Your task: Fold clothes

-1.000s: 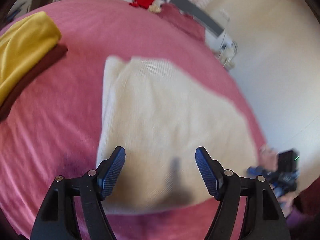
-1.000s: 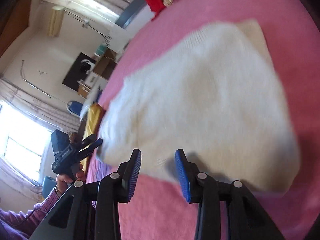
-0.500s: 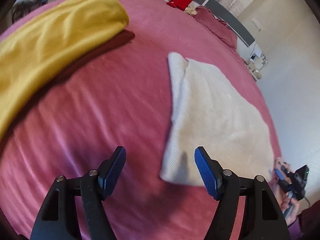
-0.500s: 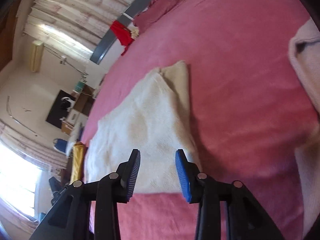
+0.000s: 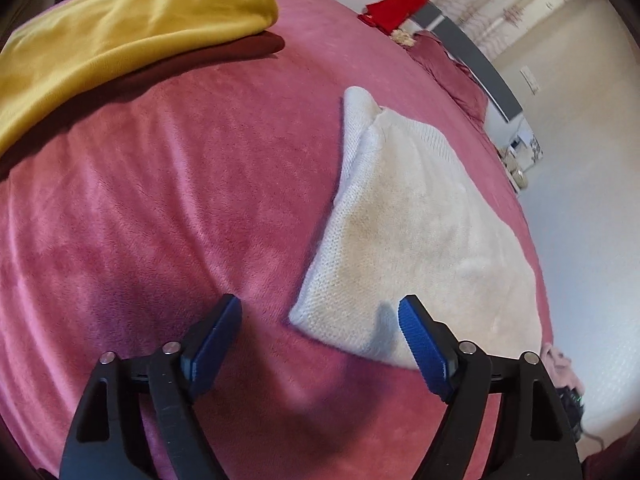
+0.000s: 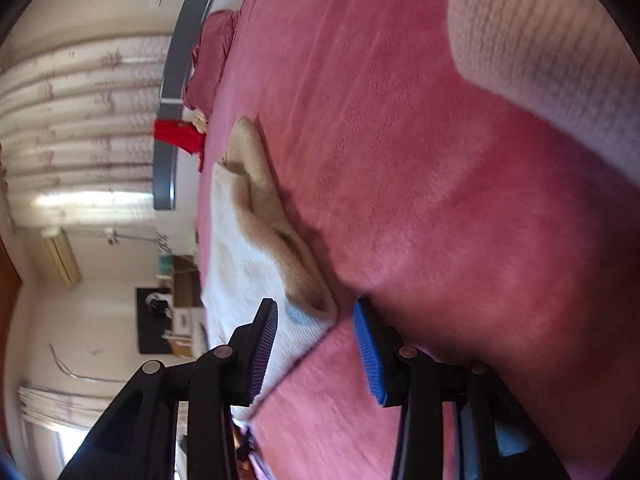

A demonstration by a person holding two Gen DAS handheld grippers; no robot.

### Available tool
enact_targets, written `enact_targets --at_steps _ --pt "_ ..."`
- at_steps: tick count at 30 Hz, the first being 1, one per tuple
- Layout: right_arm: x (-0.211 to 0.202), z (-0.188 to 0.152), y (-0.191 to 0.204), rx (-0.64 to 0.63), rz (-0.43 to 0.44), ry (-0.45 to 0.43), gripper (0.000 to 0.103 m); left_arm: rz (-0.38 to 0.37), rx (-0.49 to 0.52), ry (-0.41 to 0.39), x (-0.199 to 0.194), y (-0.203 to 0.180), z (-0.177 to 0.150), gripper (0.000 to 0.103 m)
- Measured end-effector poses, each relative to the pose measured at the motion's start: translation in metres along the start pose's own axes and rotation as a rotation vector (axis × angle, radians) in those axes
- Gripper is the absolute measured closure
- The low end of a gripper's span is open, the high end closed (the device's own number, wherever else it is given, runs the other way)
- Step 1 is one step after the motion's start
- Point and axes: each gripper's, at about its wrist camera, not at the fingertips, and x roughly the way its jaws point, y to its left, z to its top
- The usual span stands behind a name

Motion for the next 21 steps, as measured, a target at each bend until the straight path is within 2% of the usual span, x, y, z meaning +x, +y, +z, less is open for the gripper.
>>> enact_targets --at_steps 1,2,3,4,5,7,9,10,11,12,13,14,15,16,17,18,19,21 --pt "0.003 0.002 -0.003 0.018 0.027 -0.008 0.067 0.015 0.006 -0.002 0.002 -0.004 -0.001 0.02" --pt "0.01 0.003 0.002 0.011 0.018 0.011 0.085 0.035 0.023 0.0 0.004 -0.009 -0.001 0.02" --pt "0.017 0.005 0.006 0.004 0.007 0.031 0.094 0.058 0.051 0.006 0.007 -0.015 -0.002 0.02" --pt "0.024 0.006 0.011 -0.004 -0.003 0.051 0.094 0.083 0.099 0.017 0.01 -0.023 -0.003 0.024" --pt "0.024 0.008 0.017 -0.026 -0.009 0.055 0.095 0.106 0.155 0.027 0.012 -0.031 -0.004 0.045" --pt "0.01 0.014 0.034 -0.094 -0.035 0.013 0.095 0.116 0.215 0.048 0.013 -0.039 -0.002 0.068" --pt "-0.005 0.02 0.047 -0.153 -0.06 -0.029 0.095 0.119 0.221 0.069 0.016 -0.037 0.001 0.073" --pt "-0.004 0.024 0.047 -0.182 -0.117 -0.017 0.095 0.13 0.227 0.078 0.019 -0.035 0.002 0.075" --pt "-0.002 0.027 0.047 -0.21 -0.176 -0.002 0.099 0.138 0.239 0.084 0.021 -0.035 0.002 0.075" --pt "0.0 0.03 0.047 -0.239 -0.235 0.012 0.097 0.139 0.257 0.083 0.022 -0.036 0.001 0.075" --pt "0.008 0.032 0.041 -0.256 -0.302 0.064 0.097 0.136 0.274 0.08 0.02 -0.038 0.001 0.074" --pt "0.008 0.034 0.037 -0.252 -0.294 0.079 0.098 0.141 0.291 0.074 0.016 -0.041 0.001 0.072" --pt "0.0 0.035 0.041 -0.252 -0.289 0.043 0.093 0.152 0.307 0.064 0.01 -0.043 0.002 0.072" --pt "-0.008 0.037 0.044 -0.253 -0.284 0.004 0.077 0.172 0.313 0.035 0.004 -0.046 0.004 0.067" --pt "-0.019 0.038 0.055 -0.276 -0.294 -0.067 0.075 0.201 0.308 -0.012 -0.004 -0.049 0.008 0.06" --pt "-0.026 0.037 0.067 -0.309 -0.263 -0.115 0.075 0.23 0.303 -0.059 -0.012 -0.053 0.011 0.056" --pt "-0.025 0.036 0.083 -0.349 -0.195 -0.125 0.074 0.231 0.289 -0.114 -0.02 -0.057 0.015 0.049" --pt "0.004 0.032 0.115 -0.43 -0.093 -0.033 0.073 0.181 0.256 -0.194 -0.025 -0.072 0.022 0.041"
